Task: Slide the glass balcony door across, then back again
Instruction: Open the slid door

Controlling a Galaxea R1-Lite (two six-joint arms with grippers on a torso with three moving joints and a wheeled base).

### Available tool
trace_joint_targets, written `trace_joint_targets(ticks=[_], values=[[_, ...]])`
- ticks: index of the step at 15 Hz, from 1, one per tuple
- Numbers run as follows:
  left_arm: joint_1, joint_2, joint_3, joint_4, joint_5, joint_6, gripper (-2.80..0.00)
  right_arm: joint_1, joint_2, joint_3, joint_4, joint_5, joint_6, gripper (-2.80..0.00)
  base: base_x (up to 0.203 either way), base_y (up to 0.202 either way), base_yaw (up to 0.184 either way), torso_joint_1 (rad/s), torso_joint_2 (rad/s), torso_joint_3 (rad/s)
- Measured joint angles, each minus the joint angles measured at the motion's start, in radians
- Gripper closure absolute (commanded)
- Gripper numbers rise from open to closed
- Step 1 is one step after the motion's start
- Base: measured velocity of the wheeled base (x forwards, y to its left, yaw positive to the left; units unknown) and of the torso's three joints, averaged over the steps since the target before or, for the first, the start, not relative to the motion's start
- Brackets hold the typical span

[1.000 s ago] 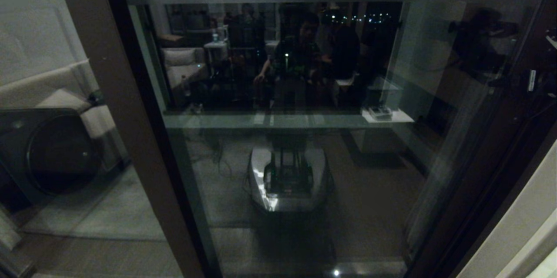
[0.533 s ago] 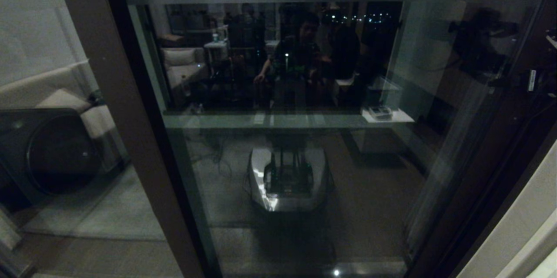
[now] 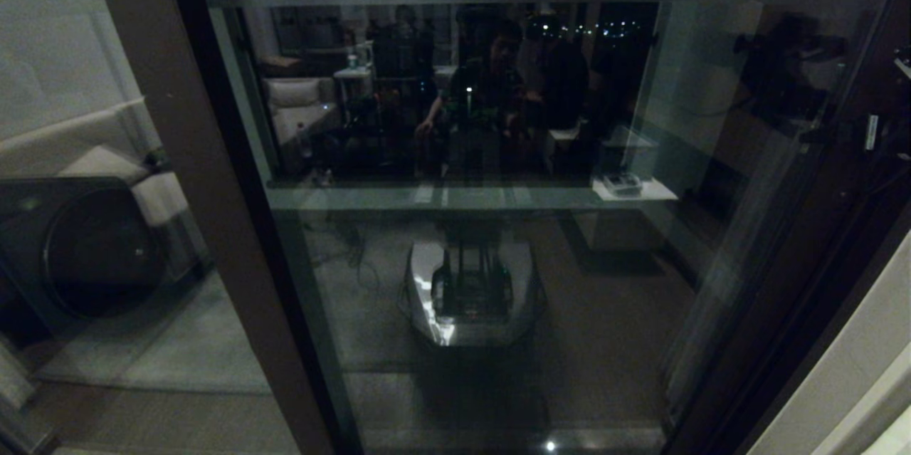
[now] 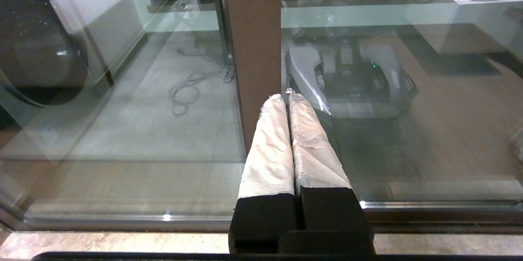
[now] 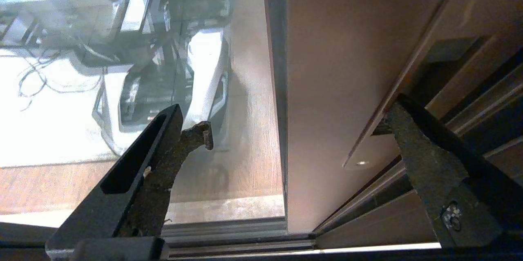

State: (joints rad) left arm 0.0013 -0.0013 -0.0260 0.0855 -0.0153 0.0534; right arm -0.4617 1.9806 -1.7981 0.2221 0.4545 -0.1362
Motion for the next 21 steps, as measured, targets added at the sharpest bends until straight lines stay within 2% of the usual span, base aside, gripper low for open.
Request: trace_joint_targets(ticks=[21], values=[[0.0, 0.0, 0.0, 0.0, 0.0, 0.0, 0.0, 0.032, -0.021, 0.031, -0.001, -0.003, -0.002, -2.8, 0.0, 0.0, 0.0, 0.0, 0.0, 0.0]])
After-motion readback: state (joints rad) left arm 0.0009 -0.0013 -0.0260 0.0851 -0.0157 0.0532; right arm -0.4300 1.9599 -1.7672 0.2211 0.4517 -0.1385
